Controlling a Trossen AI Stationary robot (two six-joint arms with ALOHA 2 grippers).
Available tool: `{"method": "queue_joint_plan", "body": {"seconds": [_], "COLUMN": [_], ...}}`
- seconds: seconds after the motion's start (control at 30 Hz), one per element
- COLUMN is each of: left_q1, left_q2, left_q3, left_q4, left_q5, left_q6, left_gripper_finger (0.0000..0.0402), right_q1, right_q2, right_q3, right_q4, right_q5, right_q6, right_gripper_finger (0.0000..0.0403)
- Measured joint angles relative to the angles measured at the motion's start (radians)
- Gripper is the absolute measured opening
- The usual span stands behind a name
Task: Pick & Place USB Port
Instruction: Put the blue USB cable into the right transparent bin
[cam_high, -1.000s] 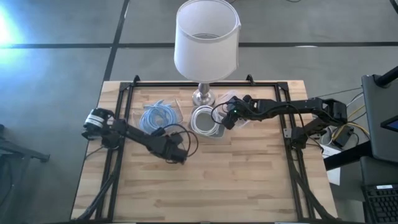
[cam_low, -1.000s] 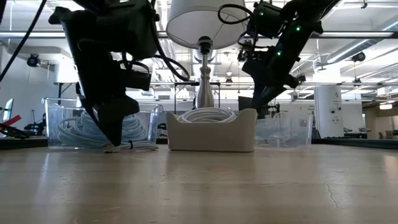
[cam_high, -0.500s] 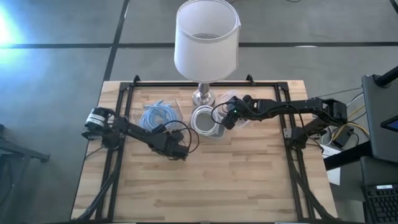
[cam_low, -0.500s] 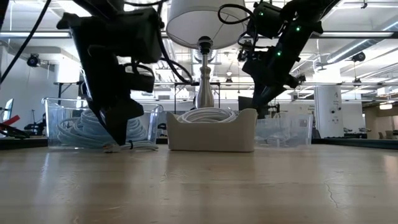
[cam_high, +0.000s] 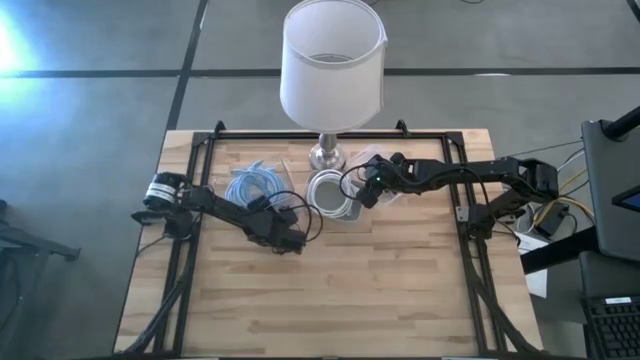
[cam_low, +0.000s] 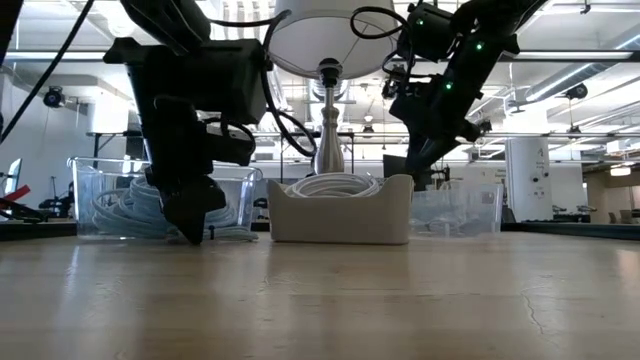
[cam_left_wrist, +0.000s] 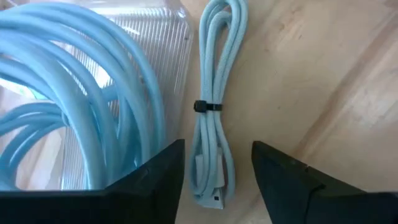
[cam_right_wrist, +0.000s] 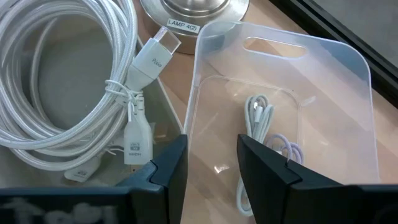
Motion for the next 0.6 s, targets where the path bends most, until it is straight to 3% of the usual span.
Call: {"method": "queue_joint_plan", "body": {"seconds": [0.13,0.47,0.6], "left_q1": [0.004,0.044,0.040], "left_q2": [0.000,0.000,-0.014], "left_q3": [0.000,-0.002,-0.001], "left_q4": [0.002,-0.005,-0.005], "left_q5": [0.005,-0.005,0.004], "left_q6": [0.028,0.078,0.103], "left_gripper_finger": [0.0165,0.0022,0.0010], "right_q1": [0.000,0.000,0.000], "right_q2": [0.000,0.000,0.000], "right_q3": [0.000,0.000,0.000], "right_q4": [0.000,0.000,0.000], "right_q5": [0.000,0.000,0.000], "right_q6": [0.000,0.000,0.000], "right_gripper_finger": [0.0134,0.0127,0.0129]}}
